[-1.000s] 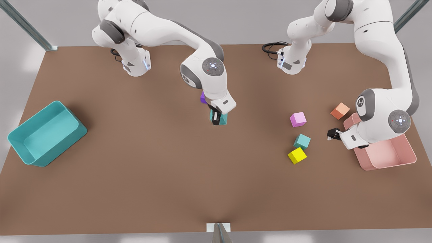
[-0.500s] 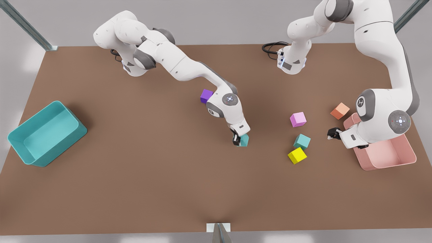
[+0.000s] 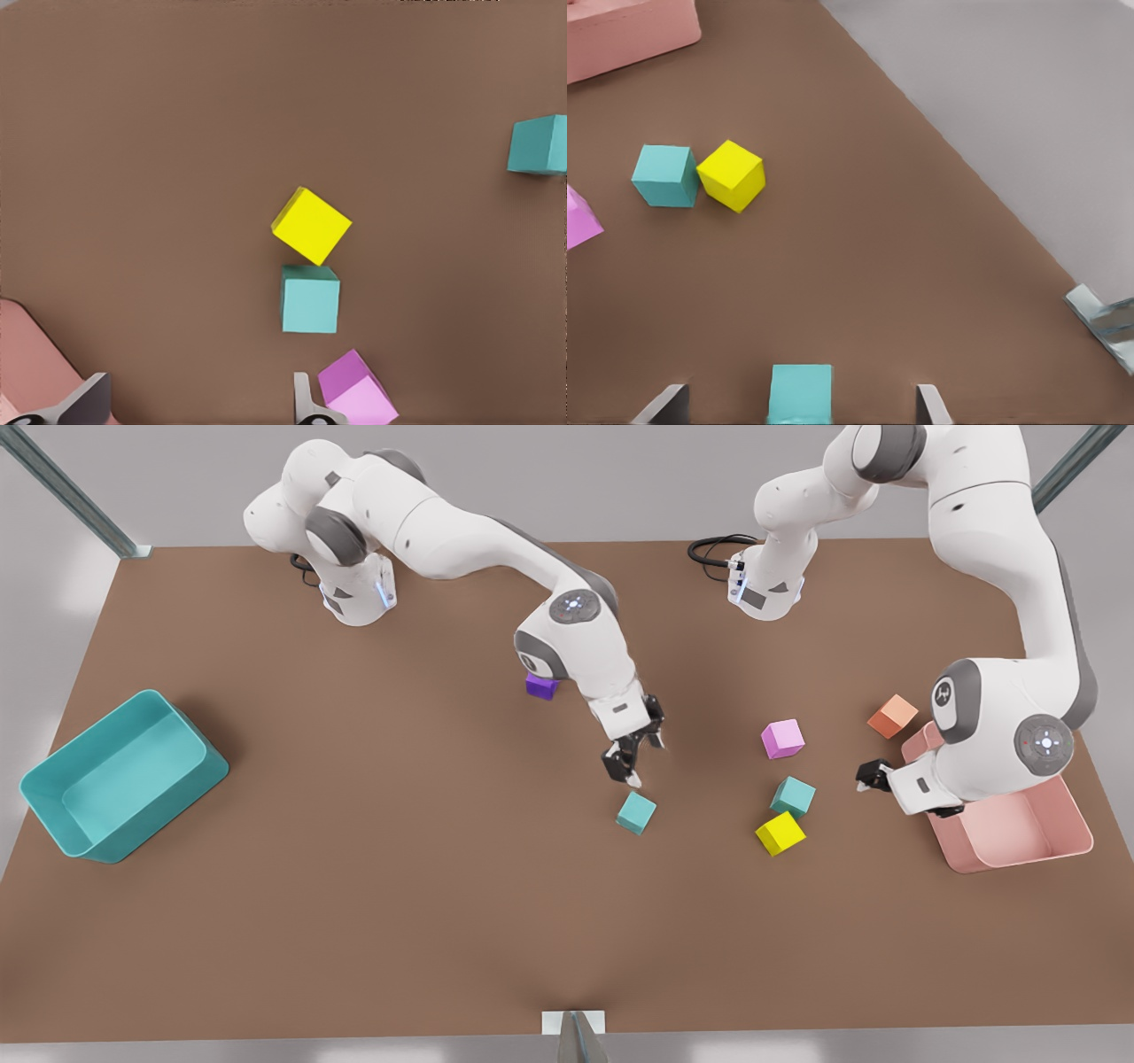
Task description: Stack the two blue cubes on top of each other
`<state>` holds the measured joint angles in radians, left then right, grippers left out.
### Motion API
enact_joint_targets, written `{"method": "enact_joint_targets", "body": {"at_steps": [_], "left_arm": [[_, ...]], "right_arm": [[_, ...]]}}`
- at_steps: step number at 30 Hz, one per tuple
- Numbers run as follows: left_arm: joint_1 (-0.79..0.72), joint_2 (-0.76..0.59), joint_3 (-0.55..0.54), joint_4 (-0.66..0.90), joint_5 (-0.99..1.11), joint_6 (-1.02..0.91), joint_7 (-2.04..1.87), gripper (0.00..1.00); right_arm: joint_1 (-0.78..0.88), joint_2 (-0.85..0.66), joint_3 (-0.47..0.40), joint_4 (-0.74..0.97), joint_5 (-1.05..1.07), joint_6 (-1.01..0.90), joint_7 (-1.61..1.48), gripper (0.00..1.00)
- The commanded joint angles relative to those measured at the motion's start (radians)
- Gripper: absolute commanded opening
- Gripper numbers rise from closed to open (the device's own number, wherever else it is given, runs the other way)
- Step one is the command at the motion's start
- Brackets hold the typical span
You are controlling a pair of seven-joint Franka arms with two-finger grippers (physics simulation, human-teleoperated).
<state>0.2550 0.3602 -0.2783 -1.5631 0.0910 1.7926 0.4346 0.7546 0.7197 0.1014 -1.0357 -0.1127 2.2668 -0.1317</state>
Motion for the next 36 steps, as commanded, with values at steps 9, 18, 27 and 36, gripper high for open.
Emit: {"method": "enact_joint_targets", "body": {"at_steps": [9,18,27,36], "left_arm": [[-0.128,0.059,-0.016,-0.052,0.098,0.102,-0.120,1.00],[-0.094,-0.001,-0.030,-0.463,0.150,0.566,-0.106,1.00],[0.007,-0.015,-0.084,-0.614,0.217,0.731,-0.094,1.00],[0.053,-0.027,-0.084,-0.690,0.216,0.795,-0.097,1.00]], "right_arm": [[-0.868,-0.893,-0.061,-1.199,0.090,-0.281,0.136,1.00],[-0.860,-0.918,-0.046,-1.339,0.091,-0.162,0.153,1.00],[-0.860,-0.905,-0.046,-1.336,0.091,-0.159,0.153,1.00],[-0.859,-0.895,-0.045,-1.331,0.090,-0.148,0.153,1.00]]}}
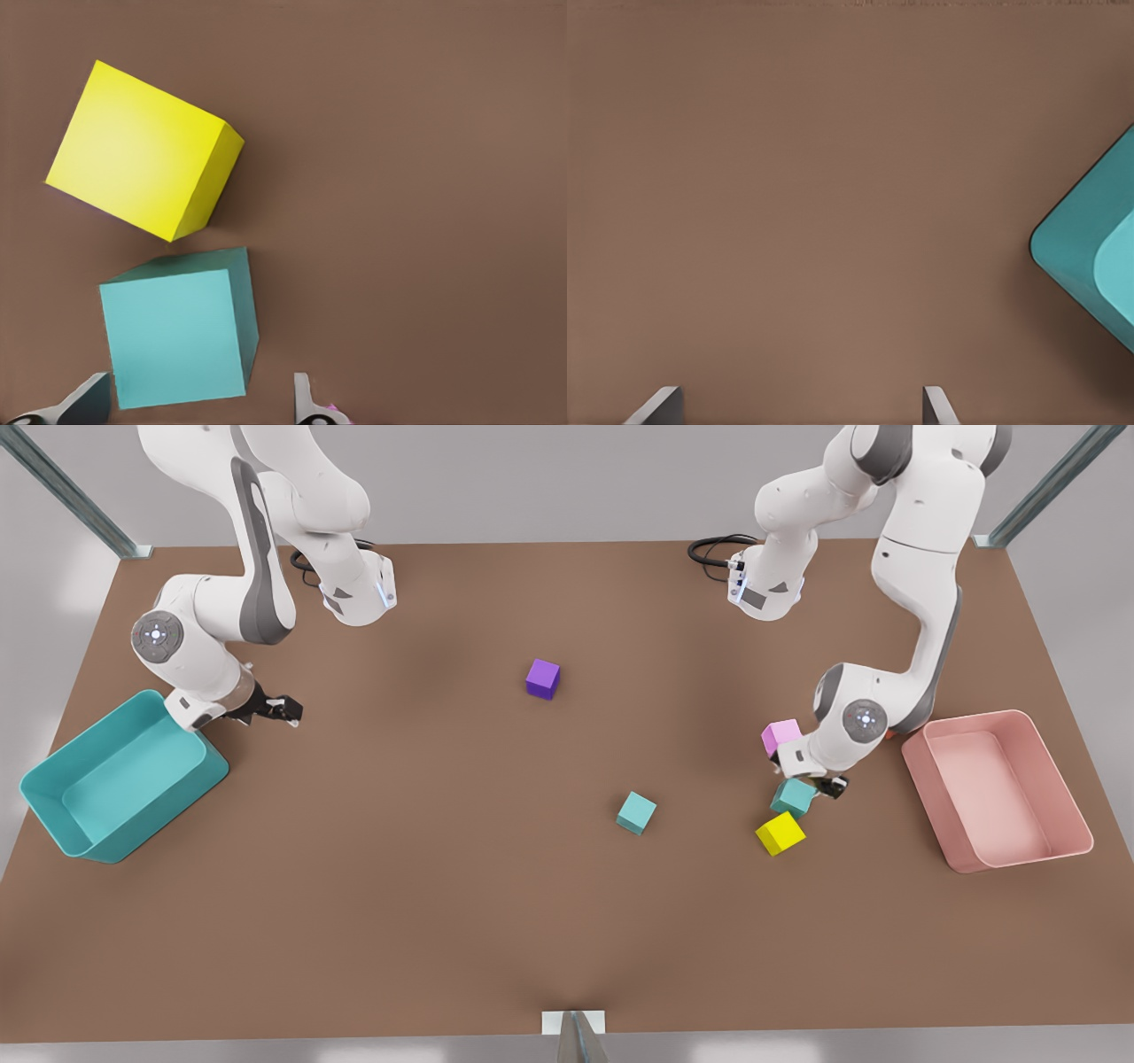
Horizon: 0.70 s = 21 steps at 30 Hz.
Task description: Stack the two blue cubes on top of each other
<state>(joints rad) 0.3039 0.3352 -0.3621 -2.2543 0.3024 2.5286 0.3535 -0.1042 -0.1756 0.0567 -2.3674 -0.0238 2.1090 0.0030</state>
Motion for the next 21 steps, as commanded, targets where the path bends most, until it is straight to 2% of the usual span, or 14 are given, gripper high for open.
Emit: {"method": "enact_joint_targets", "body": {"at_steps": [1,21], "left_arm": [[-0.006,-0.007,0.000,0.005,0.006,0.061,-0.053,1.00],[-0.005,0.074,0.011,0.008,0.046,0.131,-0.091,1.00]], "right_arm": [[0.000,0.001,0.000,0.001,0.001,0.009,0.018,1.00],[0.001,0.001,0.005,0.002,0.002,0.008,0.018,1.00]]}}
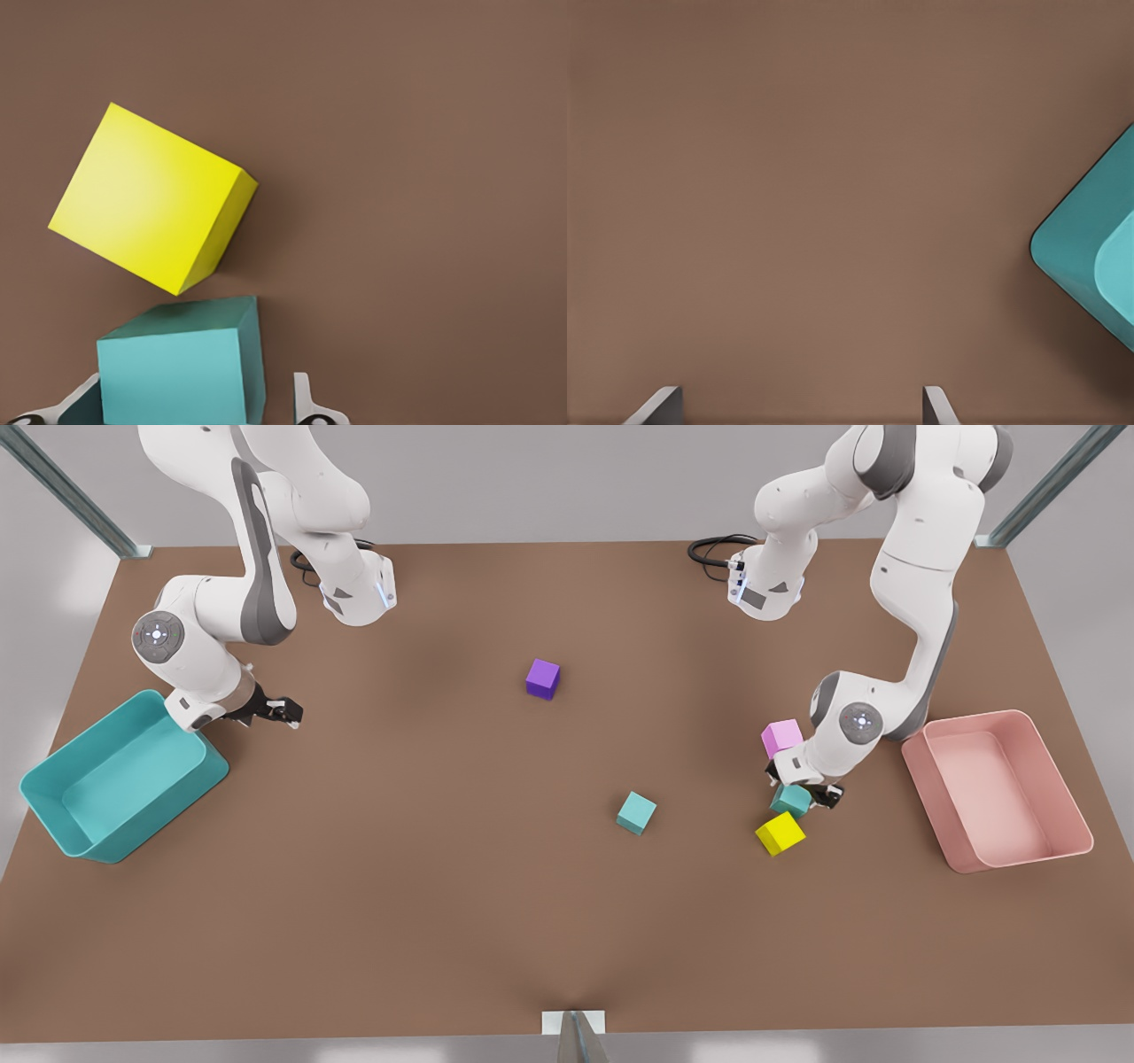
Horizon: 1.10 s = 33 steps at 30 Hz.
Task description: Stack the two blue cubes on top of each other
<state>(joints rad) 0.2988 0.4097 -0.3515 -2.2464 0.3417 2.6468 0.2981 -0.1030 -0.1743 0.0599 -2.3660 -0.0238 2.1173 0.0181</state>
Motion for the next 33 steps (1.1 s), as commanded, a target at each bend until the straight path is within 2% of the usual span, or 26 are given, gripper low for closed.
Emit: {"method": "enact_joint_targets", "body": {"at_steps": [1,12,13,14,15,17,18,25,28,31,33], "left_arm": [[0.002,0.017,0.000,0.001,0.013,0.022,-0.040,1.00],[0.002,0.064,0.031,0.013,0.031,0.028,-0.057,0.99],[-0.003,0.063,0.034,0.018,0.031,0.028,-0.068,0.93],[-0.007,0.063,0.032,0.018,0.034,0.027,-0.080,0.79],[-0.007,0.057,0.034,0.019,0.034,0.025,-0.080,0.71],[-0.006,0.043,0.032,0.018,0.036,0.018,-0.080,0.69],[-0.003,0.041,0.032,0.018,0.046,0.018,-0.079,0.64],[0.013,-0.006,0.031,0.021,0.071,-0.024,-0.077,0.63],[0.028,-0.146,0.020,0.022,0.077,-0.140,-0.062,0.63],[0.031,-0.247,0.013,0.022,0.071,-0.176,-0.062,0.63],[0.029,-0.262,-0.047,0.057,-0.021,-0.192,-0.077,0.63]], "right_arm": [[0.000,-0.002,0.001,0.001,0.001,0.000,0.003,1.00],[0.000,-0.005,0.005,0.004,0.001,-0.008,0.002,1.00],[0.000,-0.007,0.003,0.005,0.002,-0.008,0.002,1.00],[0.000,-0.005,0.003,0.005,0.001,-0.007,0.002,1.00],[0.000,-0.004,0.003,0.005,0.001,-0.007,0.002,1.00],[-0.001,-0.005,0.003,0.005,0.001,-0.008,0.002,1.00],[-0.001,-0.007,0.005,0.005,0.002,-0.010,0.002,1.00],[-0.001,-0.005,0.003,0.005,0.001,-0.010,0.000,1.00],[-0.001,-0.004,0.003,0.005,0.001,-0.008,0.000,1.00],[-0.001,-0.007,0.003,0.005,0.001,-0.010,0.000,1.00],[-0.001,-0.007,0.003,0.005,0.001,-0.011,0.000,1.00]]}}
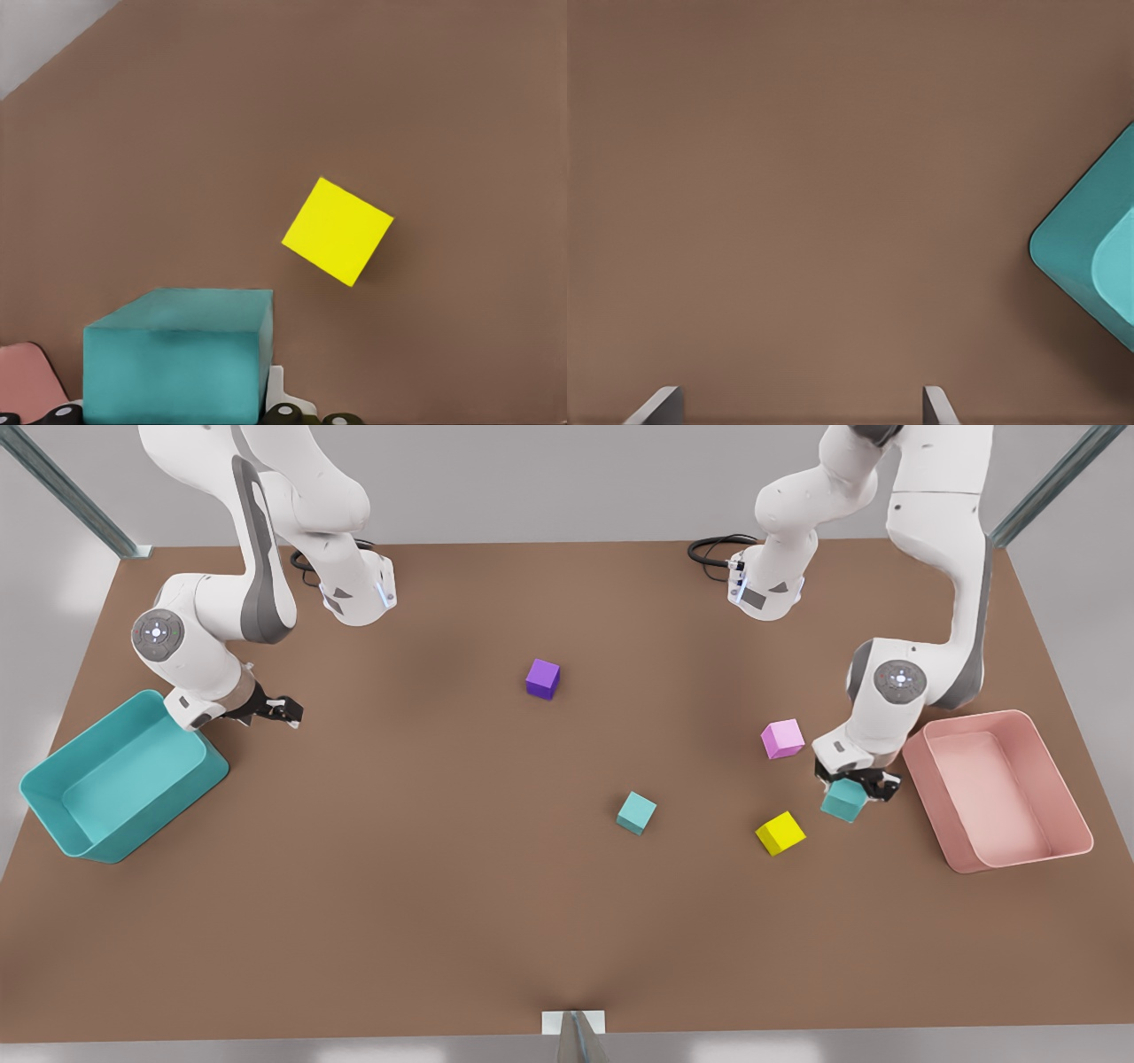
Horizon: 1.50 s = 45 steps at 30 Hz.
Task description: Stack the two blue cubes on top of each other
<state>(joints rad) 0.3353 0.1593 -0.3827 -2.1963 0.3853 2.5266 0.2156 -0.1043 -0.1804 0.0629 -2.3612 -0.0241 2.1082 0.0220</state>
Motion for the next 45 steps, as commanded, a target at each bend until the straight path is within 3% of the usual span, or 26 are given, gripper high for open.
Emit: {"method": "enact_joint_targets", "body": {"at_steps": [1,6,14,21,24,45], "left_arm": [[-0.024,0.003,-0.036,0.042,-0.114,-0.104,-0.015,0.63],[-0.076,0.184,-0.188,0.254,-0.117,-0.267,-0.257,0.63],[-0.349,0.287,-0.179,0.337,-0.082,-0.284,-0.656,0.63],[-0.437,0.422,-0.170,0.501,0.000,-0.348,-0.760,0.63],[-0.522,0.460,-0.082,0.510,0.035,-0.330,-0.779,0.63],[-0.530,0.516,-0.081,0.533,0.041,-0.269,-0.797,0.63]], "right_arm": [[-0.002,-0.001,0.000,0.000,0.001,-0.002,-0.005,1.00],[-0.006,0.001,0.000,0.000,0.003,-0.002,-0.013,1.00],[-0.008,0.006,0.000,0.000,0.001,0.001,-0.016,1.00],[-0.012,0.006,0.000,0.000,0.001,0.001,-0.017,1.00],[-0.012,0.007,0.000,0.000,0.003,0.004,-0.017,1.00],[-0.012,0.013,0.000,0.000,0.001,0.007,-0.017,1.00]]}}
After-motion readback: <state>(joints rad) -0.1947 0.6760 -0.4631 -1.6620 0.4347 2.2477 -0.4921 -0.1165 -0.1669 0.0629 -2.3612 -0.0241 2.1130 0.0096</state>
